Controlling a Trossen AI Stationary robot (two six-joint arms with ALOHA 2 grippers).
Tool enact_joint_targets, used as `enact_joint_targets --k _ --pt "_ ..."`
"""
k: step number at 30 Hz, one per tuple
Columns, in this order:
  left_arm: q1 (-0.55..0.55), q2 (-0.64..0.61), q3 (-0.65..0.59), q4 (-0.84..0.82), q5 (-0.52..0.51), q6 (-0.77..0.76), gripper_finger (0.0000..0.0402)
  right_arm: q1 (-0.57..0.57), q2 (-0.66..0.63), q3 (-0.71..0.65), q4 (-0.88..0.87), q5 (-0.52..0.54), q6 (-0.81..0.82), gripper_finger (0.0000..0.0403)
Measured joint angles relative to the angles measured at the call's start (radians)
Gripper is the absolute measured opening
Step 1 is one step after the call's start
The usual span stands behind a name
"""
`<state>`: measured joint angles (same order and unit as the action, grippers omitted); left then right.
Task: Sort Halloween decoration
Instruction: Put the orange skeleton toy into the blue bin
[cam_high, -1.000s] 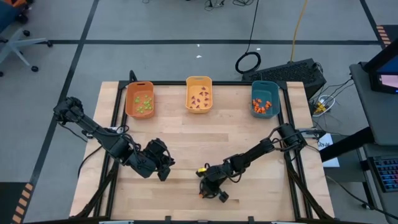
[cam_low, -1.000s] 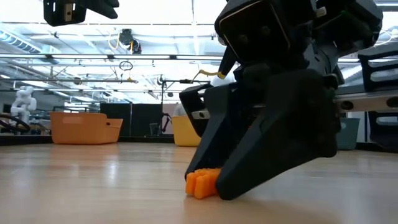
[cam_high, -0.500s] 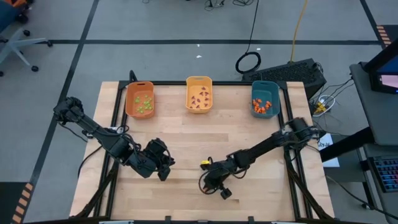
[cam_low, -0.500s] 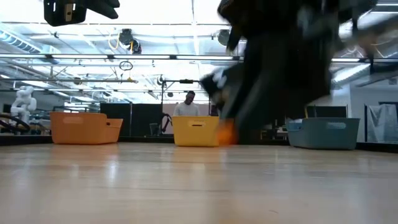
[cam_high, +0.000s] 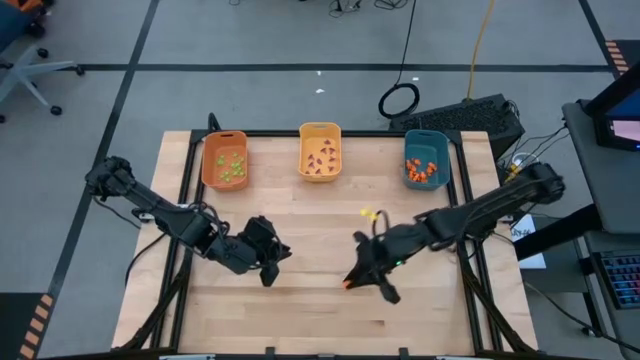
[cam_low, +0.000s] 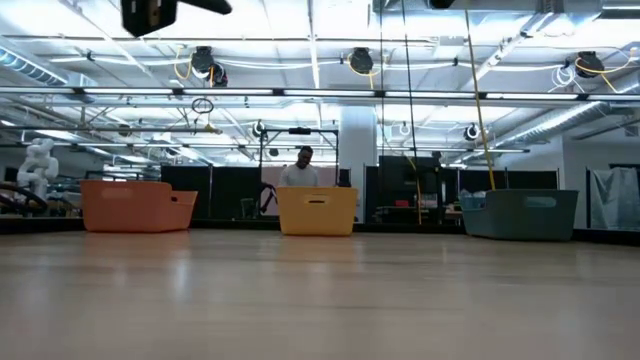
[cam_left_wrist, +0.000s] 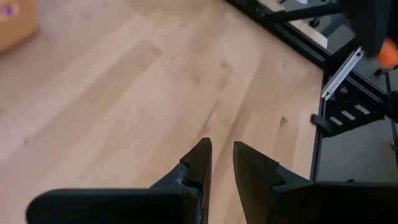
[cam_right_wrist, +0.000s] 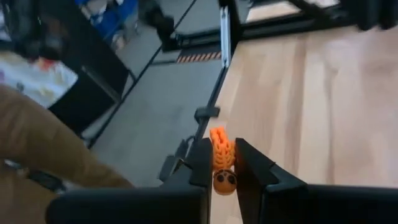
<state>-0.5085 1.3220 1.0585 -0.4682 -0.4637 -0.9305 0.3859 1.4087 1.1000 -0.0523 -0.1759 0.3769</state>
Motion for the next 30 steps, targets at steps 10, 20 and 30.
enact_joint_targets --k 10,20,30 --pt "0.087 0.000 0.128 0.018 -0.013 0.289 0.0066 0.000 -0.238 0.000 -0.111 0.175 0.109 0.0023" --pt "0.162 -0.001 0.272 0.014 -0.014 0.398 0.0066 -0.019 -0.412 0.000 -0.173 0.360 0.005 0.0023" --pt "0.169 -0.001 0.324 0.041 -0.013 0.443 0.0066 -0.071 -0.505 0.001 -0.188 0.443 -0.164 0.0023"
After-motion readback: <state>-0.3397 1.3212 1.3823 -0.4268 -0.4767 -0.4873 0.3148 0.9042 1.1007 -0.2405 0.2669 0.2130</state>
